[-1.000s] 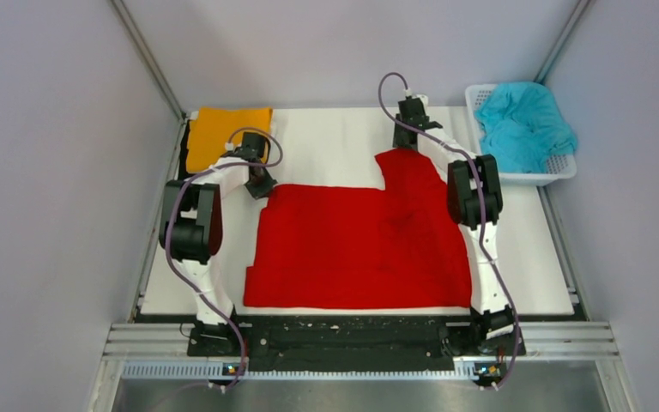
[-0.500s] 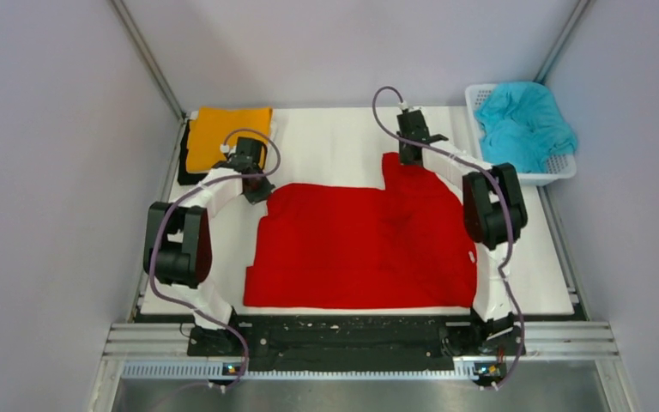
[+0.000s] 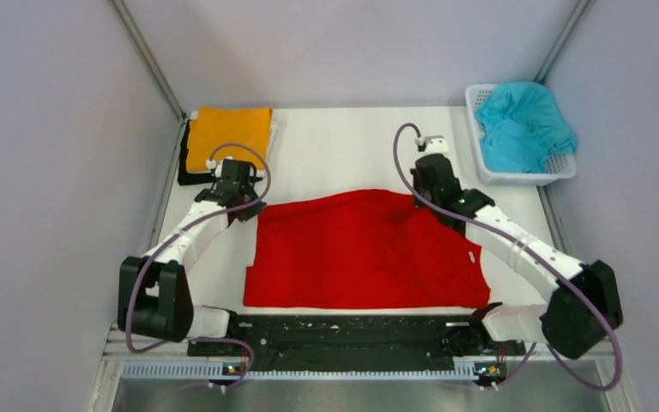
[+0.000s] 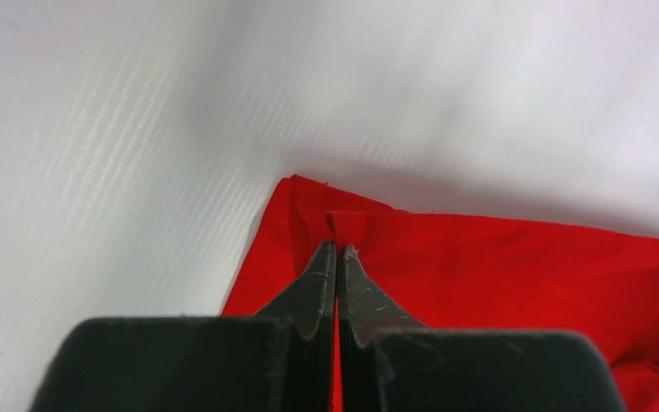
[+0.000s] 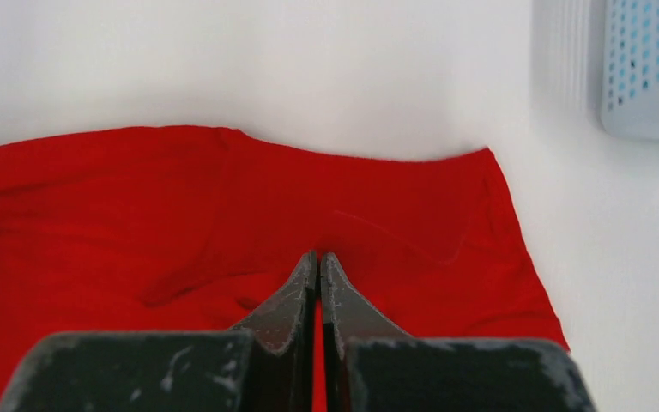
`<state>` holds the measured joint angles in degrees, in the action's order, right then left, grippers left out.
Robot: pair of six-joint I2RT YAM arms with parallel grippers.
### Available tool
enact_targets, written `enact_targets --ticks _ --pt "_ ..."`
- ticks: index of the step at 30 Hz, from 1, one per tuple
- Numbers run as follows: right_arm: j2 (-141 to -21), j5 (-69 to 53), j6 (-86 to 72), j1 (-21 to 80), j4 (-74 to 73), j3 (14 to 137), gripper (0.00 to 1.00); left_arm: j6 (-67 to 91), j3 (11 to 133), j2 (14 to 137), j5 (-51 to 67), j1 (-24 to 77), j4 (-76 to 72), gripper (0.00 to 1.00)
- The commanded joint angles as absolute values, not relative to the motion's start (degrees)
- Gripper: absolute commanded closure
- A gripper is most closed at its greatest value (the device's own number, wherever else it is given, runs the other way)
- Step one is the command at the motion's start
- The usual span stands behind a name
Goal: Fold and stack the t-shirts
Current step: Fold the other side of the tshirt into a rectangle, then rotate the tshirt 90 degrees
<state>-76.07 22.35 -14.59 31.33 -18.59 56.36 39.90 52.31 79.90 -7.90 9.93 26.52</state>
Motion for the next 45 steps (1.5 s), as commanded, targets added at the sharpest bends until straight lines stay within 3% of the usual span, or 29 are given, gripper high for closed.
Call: enact_targets --ticks 1,10,24,25,26,33,35,37,38,45 --pt "-65.71 24.56 -18.45 32.43 -25.3 52.46 1.0 38.35 50.56 74.26 -10.88 10.13 24.62 1.0" --pt "-49.68 22.33 -23.44 32.53 -37.85 47.81 1.0 38.91 48.59 68.77 -13.3 10.14 27.74 1.0" --pt "-39.12 15.52 -38.18 32.56 -54.07 42.41 1.0 41.54 38.21 62.76 -12.75 10.17 25.52 1.0" --pt "-38.53 13.63 -38.59 32.7 -54.21 42.45 0.98 42.06 37.6 62.75 -13.72 10.14 25.96 1.0" --pt "-38.23 11.87 -39.39 32.67 -54.57 42.37 0.9 42.71 37.17 62.82 -14.84 10.13 26.72 1.0" --pt "-35.07 11.14 -44.79 32.7 -64.09 41.6 0.41 46.08 40.42 59.94 -20.96 10.1 35.23 0.43" --pt "-32.97 12.66 -44.74 32.65 -64.06 42.85 0.03 46.55 42.4 58.09 -21.17 10.11 37.23 0.16" --pt "-31.92 13.84 -44.17 32.69 -62.72 43.4 0.01 44.89 43.71 56.61 -18.29 10.11 36.63 0.03" --pt "-31.87 13.69 -43.54 32.68 -61.28 43.16 0.01 43.73 44.28 56.24 -15.91 10.17 35.7 0.02" --pt "-39.4 2.96 -45.67 32.69 -37.05 32.11 0.01 42.58 42.7 63.16 6.55 12.92 20.42 0.01"
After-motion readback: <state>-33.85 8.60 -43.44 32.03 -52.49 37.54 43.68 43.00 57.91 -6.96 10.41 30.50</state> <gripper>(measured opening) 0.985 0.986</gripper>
